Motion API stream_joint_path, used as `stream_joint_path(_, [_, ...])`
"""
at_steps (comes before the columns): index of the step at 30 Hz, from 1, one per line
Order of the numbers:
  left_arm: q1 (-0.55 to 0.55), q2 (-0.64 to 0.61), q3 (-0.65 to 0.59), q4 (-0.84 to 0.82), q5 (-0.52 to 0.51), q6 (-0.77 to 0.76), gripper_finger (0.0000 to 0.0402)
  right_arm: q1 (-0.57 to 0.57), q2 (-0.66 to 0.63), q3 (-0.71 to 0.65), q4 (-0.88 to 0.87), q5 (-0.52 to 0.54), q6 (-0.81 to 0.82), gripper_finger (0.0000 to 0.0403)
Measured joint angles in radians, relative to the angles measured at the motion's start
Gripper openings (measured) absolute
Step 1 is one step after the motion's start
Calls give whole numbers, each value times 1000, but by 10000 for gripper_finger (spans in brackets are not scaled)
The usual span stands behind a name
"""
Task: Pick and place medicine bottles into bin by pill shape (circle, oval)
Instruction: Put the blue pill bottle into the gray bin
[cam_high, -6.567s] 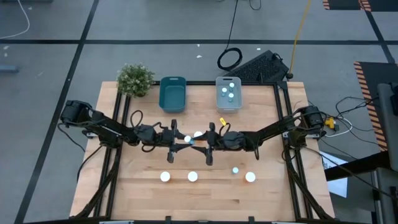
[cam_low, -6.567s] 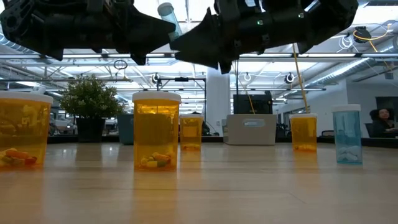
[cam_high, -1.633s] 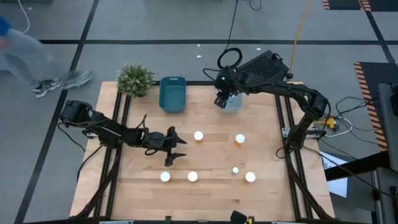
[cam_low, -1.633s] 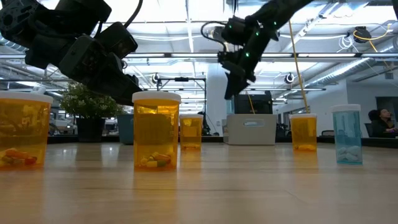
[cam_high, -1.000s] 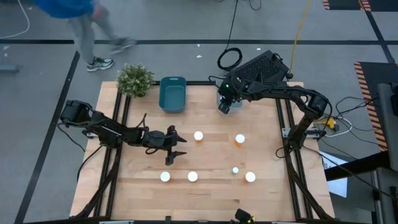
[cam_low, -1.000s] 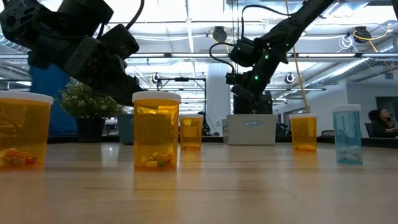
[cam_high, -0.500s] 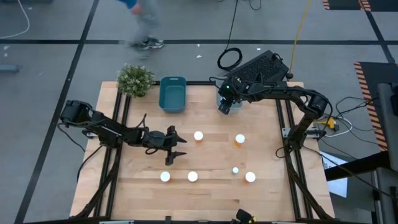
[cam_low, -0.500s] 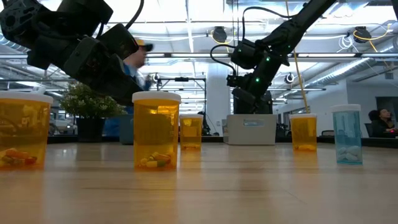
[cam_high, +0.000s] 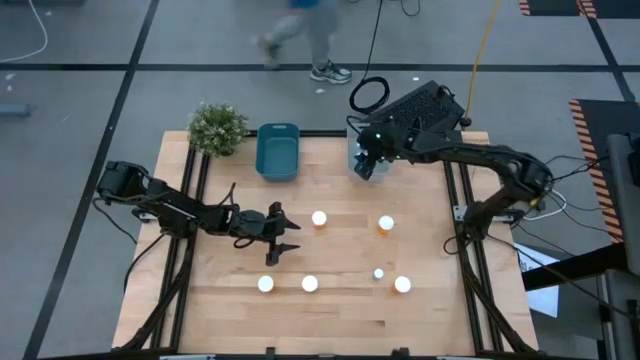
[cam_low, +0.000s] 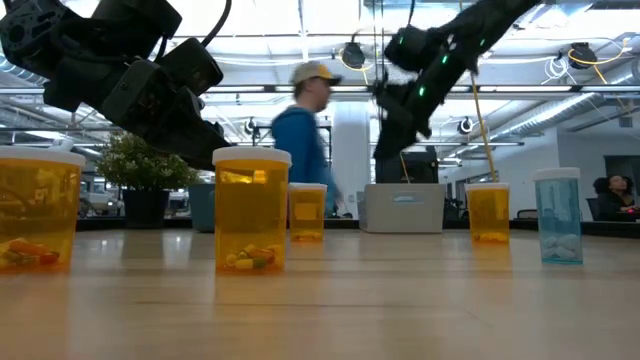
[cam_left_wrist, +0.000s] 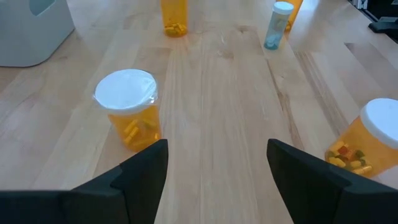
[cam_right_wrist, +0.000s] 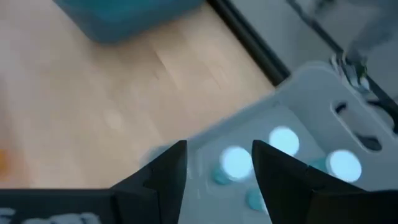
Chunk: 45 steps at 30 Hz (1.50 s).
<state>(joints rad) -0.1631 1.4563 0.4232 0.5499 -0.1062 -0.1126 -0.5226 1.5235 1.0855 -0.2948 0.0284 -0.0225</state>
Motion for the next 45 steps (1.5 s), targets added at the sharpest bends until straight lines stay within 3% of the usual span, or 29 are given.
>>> stream_joint_path(5, [0,0,0,0,0,0,273,93,-121,1,-79,40,65,176])
stream_joint_path(13, [0,0,0,1,0,-3,273,355,-261,1,-200,137,215,176])
stream_joint_path(26, [0,0,0,3,-8,-17,273,853,-275,1,-303,342,496,190])
stream_joint_path(36, [0,0,0,5,-26,-21,273,1064,-188,1,-390,299,804,224])
stream_joint_path(45, [0,0,0,7,-27,-28,273,1121,-53,1,-392,194,917,224])
